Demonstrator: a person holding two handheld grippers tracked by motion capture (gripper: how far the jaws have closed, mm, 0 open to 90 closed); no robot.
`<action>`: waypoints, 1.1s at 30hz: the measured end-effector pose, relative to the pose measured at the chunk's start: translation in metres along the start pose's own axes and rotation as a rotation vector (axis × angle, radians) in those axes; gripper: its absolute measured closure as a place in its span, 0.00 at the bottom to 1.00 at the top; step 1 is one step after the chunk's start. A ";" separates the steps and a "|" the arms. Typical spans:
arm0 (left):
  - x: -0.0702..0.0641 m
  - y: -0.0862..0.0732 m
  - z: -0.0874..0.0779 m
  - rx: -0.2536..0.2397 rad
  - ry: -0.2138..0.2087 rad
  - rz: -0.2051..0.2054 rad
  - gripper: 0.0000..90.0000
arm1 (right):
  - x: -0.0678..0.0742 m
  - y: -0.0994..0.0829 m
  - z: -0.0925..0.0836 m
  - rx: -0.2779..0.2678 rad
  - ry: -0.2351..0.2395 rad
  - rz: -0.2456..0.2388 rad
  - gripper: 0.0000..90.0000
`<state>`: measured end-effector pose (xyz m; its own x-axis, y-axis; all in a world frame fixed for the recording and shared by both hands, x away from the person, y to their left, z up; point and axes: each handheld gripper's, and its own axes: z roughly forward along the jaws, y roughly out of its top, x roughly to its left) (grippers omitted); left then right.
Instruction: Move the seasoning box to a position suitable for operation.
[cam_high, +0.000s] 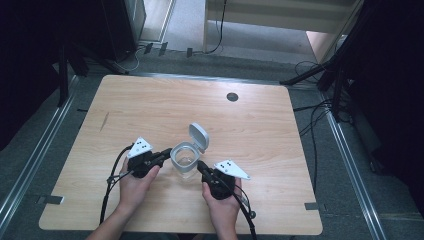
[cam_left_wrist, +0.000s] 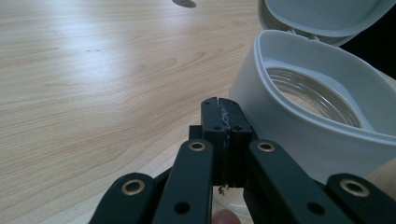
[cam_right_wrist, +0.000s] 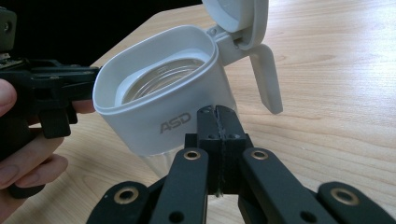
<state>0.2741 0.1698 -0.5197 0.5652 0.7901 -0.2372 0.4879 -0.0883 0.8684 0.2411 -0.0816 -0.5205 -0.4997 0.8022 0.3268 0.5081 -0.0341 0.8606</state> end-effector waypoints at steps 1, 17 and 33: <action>0.000 0.000 0.000 -0.001 0.000 0.000 1.00 | 0.000 0.000 0.000 0.001 0.000 0.003 1.00; -0.025 0.001 -0.008 -0.017 -0.057 0.023 1.00 | -0.021 0.014 0.004 0.030 -0.025 -0.026 1.00; 0.026 -0.028 -0.047 -0.070 0.082 -0.085 0.32 | -0.042 0.044 0.005 0.040 -0.020 -0.069 1.00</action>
<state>0.2434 0.2213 -0.5295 0.4662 0.8402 -0.2770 0.4827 0.0208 0.8755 0.2878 -0.1136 -0.4986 -0.5204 0.8136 0.2592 0.5012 0.0452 0.8642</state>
